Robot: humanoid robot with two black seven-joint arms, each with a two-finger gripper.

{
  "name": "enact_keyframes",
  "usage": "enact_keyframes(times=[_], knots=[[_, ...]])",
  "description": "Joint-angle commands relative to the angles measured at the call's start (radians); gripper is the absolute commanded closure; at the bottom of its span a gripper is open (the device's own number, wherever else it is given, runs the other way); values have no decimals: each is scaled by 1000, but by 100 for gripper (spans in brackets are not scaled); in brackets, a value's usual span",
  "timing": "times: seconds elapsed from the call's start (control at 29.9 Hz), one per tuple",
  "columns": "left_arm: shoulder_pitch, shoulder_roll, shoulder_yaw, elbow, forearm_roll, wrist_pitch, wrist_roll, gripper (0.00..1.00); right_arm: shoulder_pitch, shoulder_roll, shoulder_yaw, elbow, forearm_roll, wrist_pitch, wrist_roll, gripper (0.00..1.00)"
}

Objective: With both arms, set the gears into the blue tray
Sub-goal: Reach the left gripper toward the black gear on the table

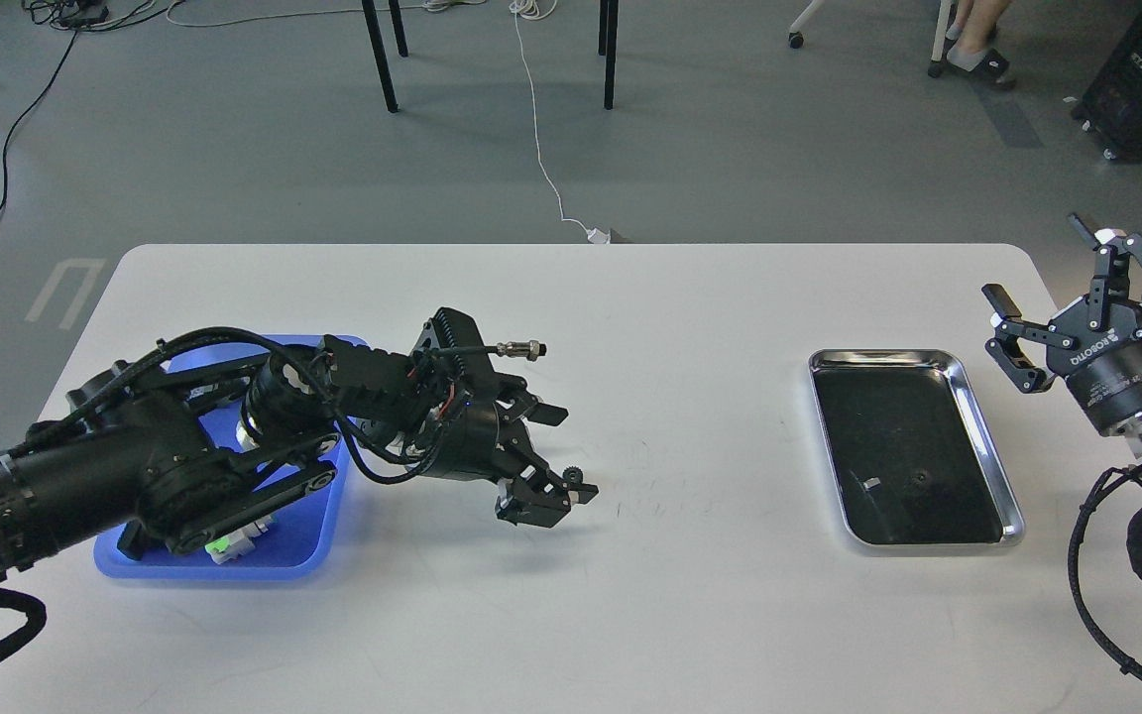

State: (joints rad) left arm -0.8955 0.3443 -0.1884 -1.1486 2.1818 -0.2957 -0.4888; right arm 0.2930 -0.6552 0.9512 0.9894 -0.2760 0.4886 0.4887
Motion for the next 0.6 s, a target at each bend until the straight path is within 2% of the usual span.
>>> enact_keyframes(times=[0.0, 0.13, 0.33, 0.5, 0.57], knots=[[-26, -53, 59, 72, 0, 39, 0, 5, 0, 0, 0, 0, 0, 0, 0, 2], [-51, -96, 109, 134, 0, 53, 0, 7, 0, 0, 0, 0, 0, 0, 0, 2], [-60, -137, 122, 220, 0, 56, 0, 17, 0, 0, 0, 0, 0, 0, 0, 2], [-59, -130, 142, 234, 0, 58, 0, 40, 0, 0, 0, -2, 0, 0, 0, 2], [-59, -127, 144, 234, 0, 59, 0, 41, -2, 0, 0, -2, 0, 0, 0, 2]])
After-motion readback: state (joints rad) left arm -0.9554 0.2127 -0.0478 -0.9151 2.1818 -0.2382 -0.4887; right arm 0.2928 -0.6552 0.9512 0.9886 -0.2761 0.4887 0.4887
